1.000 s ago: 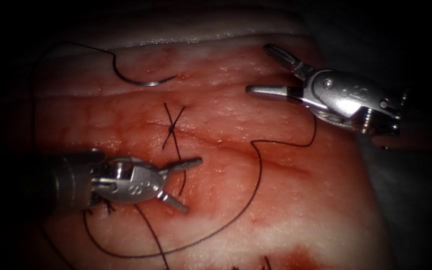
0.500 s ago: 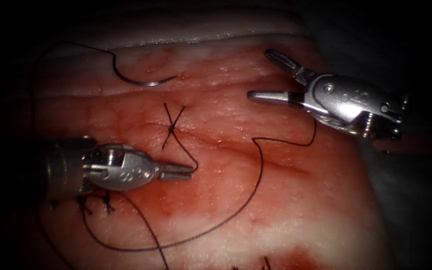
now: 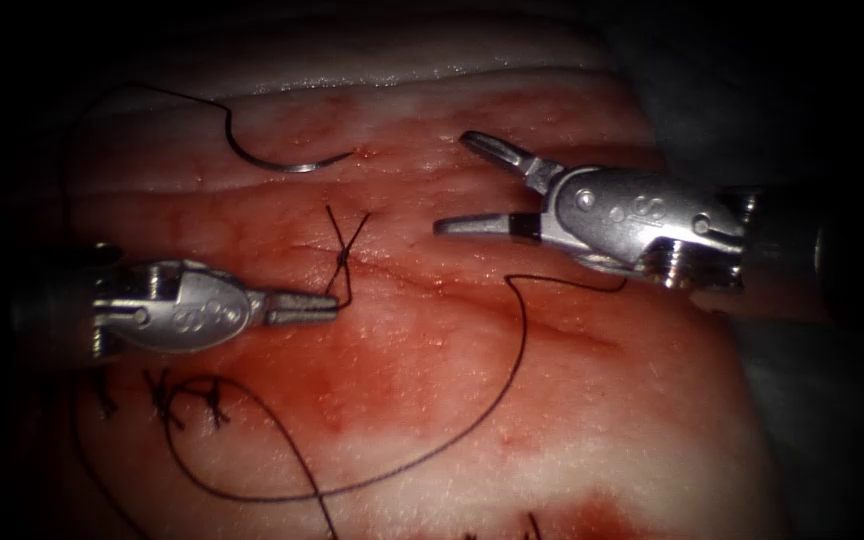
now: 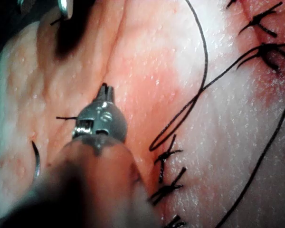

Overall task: Wound Closure
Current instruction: Use the jaws of the right hand to cut the suture.

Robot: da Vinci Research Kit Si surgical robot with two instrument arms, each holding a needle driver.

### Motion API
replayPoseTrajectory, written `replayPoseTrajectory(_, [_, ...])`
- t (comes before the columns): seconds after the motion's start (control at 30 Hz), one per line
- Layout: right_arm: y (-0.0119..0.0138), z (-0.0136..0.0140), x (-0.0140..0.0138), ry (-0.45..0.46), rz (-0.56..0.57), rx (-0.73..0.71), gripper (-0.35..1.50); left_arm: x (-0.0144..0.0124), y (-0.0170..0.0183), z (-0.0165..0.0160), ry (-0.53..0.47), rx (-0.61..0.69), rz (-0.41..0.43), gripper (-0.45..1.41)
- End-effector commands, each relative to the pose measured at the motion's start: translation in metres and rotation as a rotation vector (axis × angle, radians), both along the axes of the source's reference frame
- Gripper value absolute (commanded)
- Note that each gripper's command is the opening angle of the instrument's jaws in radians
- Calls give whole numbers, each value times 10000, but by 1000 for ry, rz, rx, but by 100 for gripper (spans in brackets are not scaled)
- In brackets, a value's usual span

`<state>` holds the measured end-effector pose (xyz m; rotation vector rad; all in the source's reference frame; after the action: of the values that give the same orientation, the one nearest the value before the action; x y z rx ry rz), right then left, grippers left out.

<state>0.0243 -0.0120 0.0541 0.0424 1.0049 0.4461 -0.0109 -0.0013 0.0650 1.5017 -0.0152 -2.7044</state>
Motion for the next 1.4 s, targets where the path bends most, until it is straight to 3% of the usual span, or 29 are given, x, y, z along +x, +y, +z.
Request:
replayPoseTrajectory(0.03, [-6, 7, 15, -18, -46, -15, 104, -2, 4, 4, -1, 0, -8, -45])
replayPoseTrajectory(0.17, [-14, 17, 21, 8, -93, -16, 101, 5, 11, 0, -6, 3, -33, -45])
replayPoseTrajectory(0.23, [-18, 24, 26, 21, -116, -42, 118, 8, 13, 0, -5, 5, -40, -45])
replayPoseTrajectory(0.3, [-24, 33, 38, 41, -143, -63, 121, 11, 16, -1, -2, 7, -50, -45])
replayPoseTrajectory(0.5, [-31, 52, 76, 127, -132, -144, 109, 12, 17, -1, 7, 9, -61, -45])
replayPoseTrajectory(0.83, [-27, 89, 119, 115, -83, -194, 101, 13, 15, -3, 7, 11, -61, -45])
replayPoseTrajectory(1.4, [-32, 107, 159, 148, -67, -240, 89, 11, 13, -3, 0, 13, -57, -45])
